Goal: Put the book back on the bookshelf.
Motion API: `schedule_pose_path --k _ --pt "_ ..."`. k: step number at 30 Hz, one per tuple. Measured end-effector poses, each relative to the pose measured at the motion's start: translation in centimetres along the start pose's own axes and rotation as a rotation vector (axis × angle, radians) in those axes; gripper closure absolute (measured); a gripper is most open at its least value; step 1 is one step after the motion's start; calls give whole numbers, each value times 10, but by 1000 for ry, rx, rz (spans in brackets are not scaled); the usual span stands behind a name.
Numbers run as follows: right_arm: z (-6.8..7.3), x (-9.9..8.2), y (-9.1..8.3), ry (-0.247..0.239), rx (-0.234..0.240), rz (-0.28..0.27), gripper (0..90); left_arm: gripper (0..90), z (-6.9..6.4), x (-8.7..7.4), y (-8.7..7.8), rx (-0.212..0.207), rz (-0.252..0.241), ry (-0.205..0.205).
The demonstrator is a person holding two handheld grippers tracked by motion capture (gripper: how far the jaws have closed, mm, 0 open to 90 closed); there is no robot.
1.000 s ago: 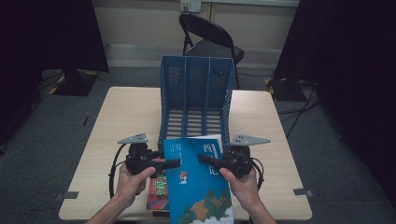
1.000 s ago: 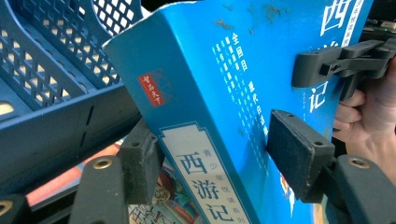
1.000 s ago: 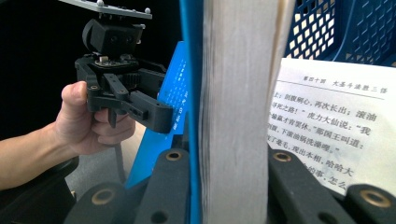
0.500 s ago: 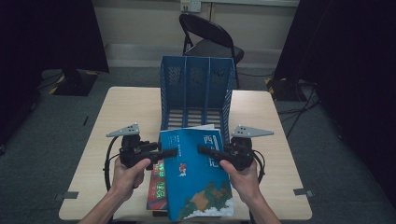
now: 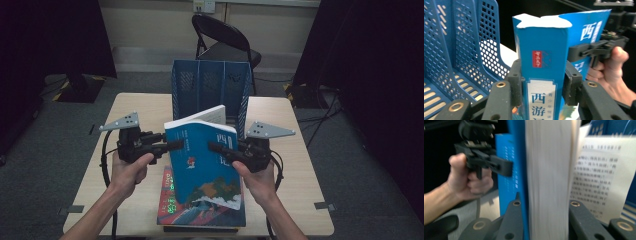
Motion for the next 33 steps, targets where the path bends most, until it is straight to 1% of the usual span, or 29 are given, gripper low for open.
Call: schedule_pose_path --k 1,2,3,5,7,8,9,10,11,12,13,14,16,18,19,21,22,23,25,27,28,29,31,32,33 --pt "-1 -8 2 -6 2 15 771 601 -3 -2 0 0 -11 14" --pt "-2 -11 2 -2 6 8 763 599 -6 -3 2 6 -10 31" --pt "-3 -12 1 3 21 7 762 602 -10 -3 4 16 0 47" --pt "1 -12 -1 -13 20 25 763 591 -15 0 12 19 37 60" --pt "4 -12 -3 -29 14 38 764 590 -16 3 17 8 39 68" --pt "5 -12 -4 -37 6 42 766 591 -16 3 18 8 39 61" --pt "5 -12 -4 -37 -4 37 767 594 -17 6 20 28 43 67" --pt "4 -11 -2 -38 -20 32 770 599 -17 7 21 39 41 74" --pt "3 -10 -1 -38 -28 21 768 603 -17 8 22 48 39 76" --pt "1 -8 0 -28 -30 12 767 605 -17 10 23 55 33 77" --pt "0 -6 0 -32 -29 1 768 605 -17 13 22 52 18 70" --pt "-1 -3 0 -42 -29 -14 770 606 -16 15 21 46 16 69" --pt "-3 1 1 -45 -18 -33 771 606 -16 20 19 58 -7 81" --pt "-3 5 2 -64 -13 -53 770 603 -16 23 15 77 3 110" --pt "-3 5 4 -74 -1 -59 767 600 -15 22 14 87 7 114" --pt "-1 1 8 -78 2 -52 761 592 -14 14 10 89 22 121" --pt "1 -3 11 -86 11 -39 750 584 -14 14 10 89 22 121" --pt "2 -6 12 -85 12 -32 740 579 -16 6 8 90 7 127" --pt "5 -8 13 -90 24 -36 717 574 -19 3 4 91 -8 119" --pt "9 -9 11 -91 17 -30 661 573 -24 1 1 83 -1 135" --pt "9 -9 11 -91 17 -30 661 573 -24 1 1 83 -1 135" --pt "9 -11 7 -92 10 -33 602 573 -25 0 0 73 -5 146" --pt "9 -13 3 -92 -14 -34 576 573 -26 -2 -1 69 -10 150" --pt "9 -13 3 -92 -14 -34 576 573 -26 -3 0 63 -16 148" --pt "6 -17 -4 -90 -49 -35 538 572 -27 -3 -1 63 -10 151"
Point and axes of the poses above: each handheld gripper's, and its own axes: y roughly forward along the jaws, x roughly out of its top, z roughly to its left, the point moved 4 cm from there along y, roughly forward along the jaws, and after that the axes turned 8 degrees about z, right-handed, at the moved point
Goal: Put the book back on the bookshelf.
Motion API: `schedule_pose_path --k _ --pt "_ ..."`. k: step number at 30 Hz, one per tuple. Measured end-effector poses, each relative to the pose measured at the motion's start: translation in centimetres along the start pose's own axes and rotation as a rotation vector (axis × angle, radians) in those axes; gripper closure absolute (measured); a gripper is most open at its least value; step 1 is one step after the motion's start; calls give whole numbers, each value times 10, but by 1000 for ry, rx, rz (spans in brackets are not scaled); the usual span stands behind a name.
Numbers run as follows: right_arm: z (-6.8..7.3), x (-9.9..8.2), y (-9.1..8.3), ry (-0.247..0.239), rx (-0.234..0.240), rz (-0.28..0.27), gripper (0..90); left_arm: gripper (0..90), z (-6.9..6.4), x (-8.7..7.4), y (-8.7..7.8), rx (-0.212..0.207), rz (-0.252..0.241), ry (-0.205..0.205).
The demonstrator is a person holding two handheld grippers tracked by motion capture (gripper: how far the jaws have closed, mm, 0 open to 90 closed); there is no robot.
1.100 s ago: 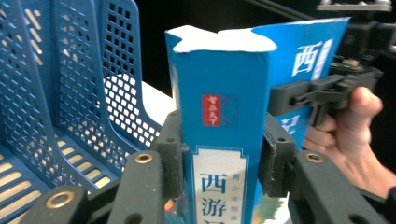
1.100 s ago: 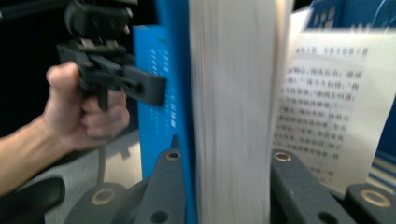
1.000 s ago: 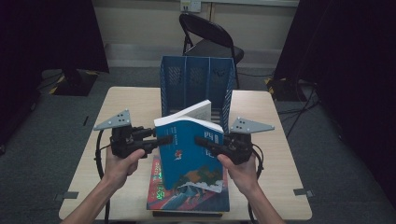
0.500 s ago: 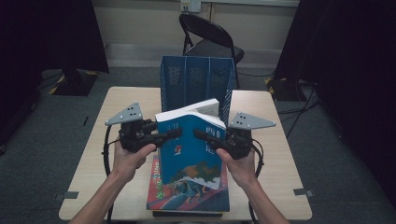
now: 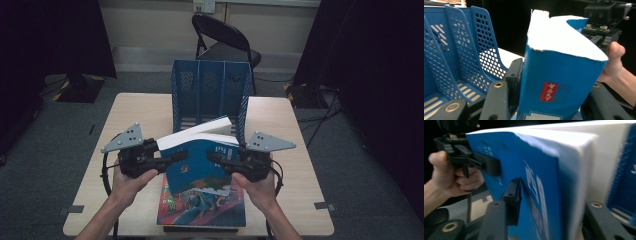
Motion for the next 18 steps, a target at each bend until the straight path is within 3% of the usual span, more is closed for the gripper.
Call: schedule_pose_path --k 7,11,18 --pt "-12 -16 -10 25 -53 18 531 569 -2 -1 -1 3 0 -12" --pt "-19 -26 -12 40 -80 40 510 568 -5 -2 -3 -3 8 1" --pt "-31 -40 -3 46 -44 50 505 569 -10 -3 -5 21 24 18"
Point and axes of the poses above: each handheld gripper's, and its own axes: y roughly forward along the jaws, x roughly out of its top, z roughly to its left, the point moved 4 cm from there along y, roughly forward along the jaws, and after that the axes turned 8 degrees about z, right-handed, at the moved point
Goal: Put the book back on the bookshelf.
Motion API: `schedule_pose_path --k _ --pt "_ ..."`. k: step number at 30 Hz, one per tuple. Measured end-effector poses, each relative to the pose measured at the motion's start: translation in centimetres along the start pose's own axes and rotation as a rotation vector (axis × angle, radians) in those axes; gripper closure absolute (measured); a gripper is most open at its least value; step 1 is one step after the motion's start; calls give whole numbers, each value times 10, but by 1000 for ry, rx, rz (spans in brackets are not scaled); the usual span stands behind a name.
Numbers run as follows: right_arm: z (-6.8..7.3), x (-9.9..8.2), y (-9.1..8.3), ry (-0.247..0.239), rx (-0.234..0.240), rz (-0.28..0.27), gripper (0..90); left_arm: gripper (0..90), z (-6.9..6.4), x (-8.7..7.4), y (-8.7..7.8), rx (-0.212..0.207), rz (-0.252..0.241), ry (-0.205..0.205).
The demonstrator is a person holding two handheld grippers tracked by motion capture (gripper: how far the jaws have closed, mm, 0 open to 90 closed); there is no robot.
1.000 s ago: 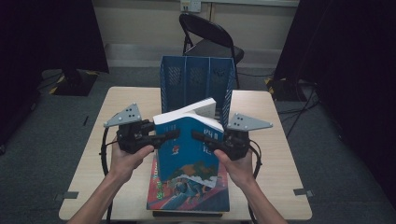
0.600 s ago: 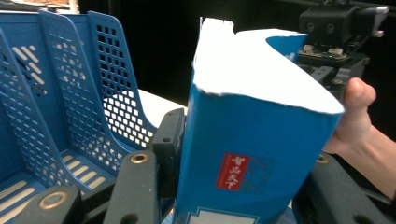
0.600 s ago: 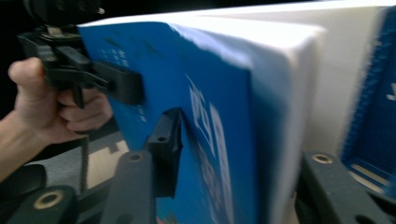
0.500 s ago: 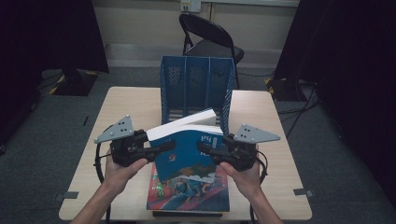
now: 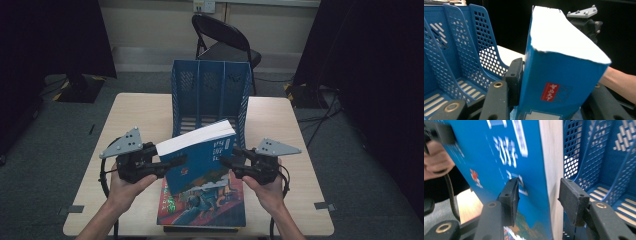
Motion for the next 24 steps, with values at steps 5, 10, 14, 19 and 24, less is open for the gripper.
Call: schedule_pose_path --k 5,10,14,19,24 --pt "-4 -11 16 15 26 33 440 568 -2 0 2 2 -8 10" --pt "-2 -10 15 18 -1 51 446 561 -1 -2 4 0 -25 -6" --pt "-2 -9 16 17 -16 61 460 558 3 -2 6 -6 -34 -19" --pt "-1 -9 16 14 -27 66 472 558 4 -4 15 3 -41 -26" --pt "-1 -9 16 14 -28 70 478 563 5 -3 18 6 -38 -15"
Point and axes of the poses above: each handheld gripper's, and its own axes: y roughly forward along the jaws, x roughly out of its top, z roughly to its left, the point moved 4 cm from there along y, roughly forward along the jaws, and after that the axes turned 8 degrees about z, right-handed, at the moved point
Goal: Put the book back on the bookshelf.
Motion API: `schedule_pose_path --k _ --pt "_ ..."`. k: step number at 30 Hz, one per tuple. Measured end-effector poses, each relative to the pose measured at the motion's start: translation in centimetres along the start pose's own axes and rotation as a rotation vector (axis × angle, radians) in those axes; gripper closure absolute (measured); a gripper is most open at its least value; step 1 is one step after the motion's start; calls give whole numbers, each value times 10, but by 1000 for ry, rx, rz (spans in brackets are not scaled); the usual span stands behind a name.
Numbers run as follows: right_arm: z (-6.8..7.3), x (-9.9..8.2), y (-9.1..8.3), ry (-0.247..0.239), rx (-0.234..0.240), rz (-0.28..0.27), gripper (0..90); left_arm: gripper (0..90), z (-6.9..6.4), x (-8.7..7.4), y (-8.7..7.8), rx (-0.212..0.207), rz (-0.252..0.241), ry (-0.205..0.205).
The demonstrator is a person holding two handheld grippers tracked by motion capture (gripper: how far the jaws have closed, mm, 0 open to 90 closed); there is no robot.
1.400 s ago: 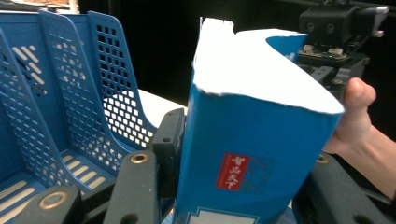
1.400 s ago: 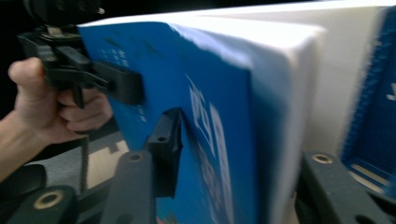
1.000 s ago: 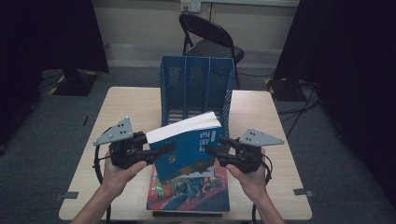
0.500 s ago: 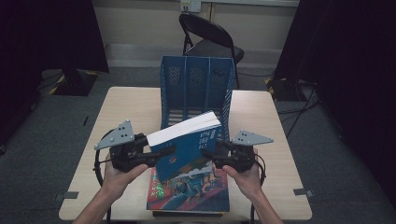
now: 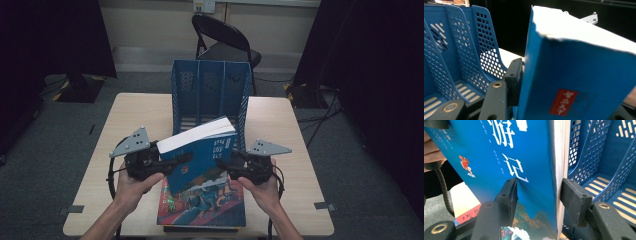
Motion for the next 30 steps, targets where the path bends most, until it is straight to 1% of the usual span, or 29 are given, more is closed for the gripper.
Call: schedule_pose_path --k 3,4,5,6,8,9,10,11,12,15,16,18,20,21,23,24,25,26,27,30 --pt "0 0 0 -1 -2 1 487 568 1 0 3 12 -5 3" --pt "0 0 0 -1 -2 1 488 568 1 -1 3 5 -8 8" --pt "0 0 0 -1 -5 2 489 568 1 -2 6 6 -18 20" --pt "0 0 0 -1 -8 -2 489 566 1 -2 6 9 -18 22" --pt "0 0 0 -3 -12 -4 489 564 0 -2 9 21 -6 20" --pt "0 0 0 -2 -11 -3 491 564 0 -1 9 16 4 24" --pt "0 0 0 -3 -12 -3 491 564 0 -1 10 25 0 11" --pt "0 0 0 -4 -11 -2 494 562 0 -1 10 29 1 11" --pt "0 0 0 -3 -11 -1 500 564 -1 -1 11 34 2 26" --pt "0 0 0 -3 -11 0 501 562 -1 -1 11 29 1 24" --pt "0 0 0 -4 -12 0 502 560 0 -1 12 28 2 31" --pt "0 0 0 -5 -12 1 508 542 0 -3 15 35 2 33" --pt "0 0 0 -6 -13 4 513 533 1 -4 15 28 -6 18" --pt "0 0 0 -6 -13 3 516 526 1 -5 16 23 -8 18" --pt "0 0 0 -7 -18 4 517 512 1 -6 17 15 -11 -2" --pt "0 0 0 -8 -17 4 517 513 1 -6 17 29 -9 11" --pt "-1 0 0 -8 -17 5 518 530 1 -6 18 39 2 31" --pt "-1 0 1 -7 -19 5 519 550 1 -5 18 57 18 43" --pt "-1 0 1 -7 -22 5 519 565 1 -5 18 65 21 37" --pt "-2 1 2 -5 -20 3 520 571 3 -5 18 63 24 31"
Point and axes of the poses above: each handheld gripper's, and its own axes: y roughly forward along the jaws, x roughly out of its top, z roughly to its left, the point moved 4 cm from there along y, roughly forward along the jaws, and after that the axes turned 8 degrees about z, right-handed, at the moved point
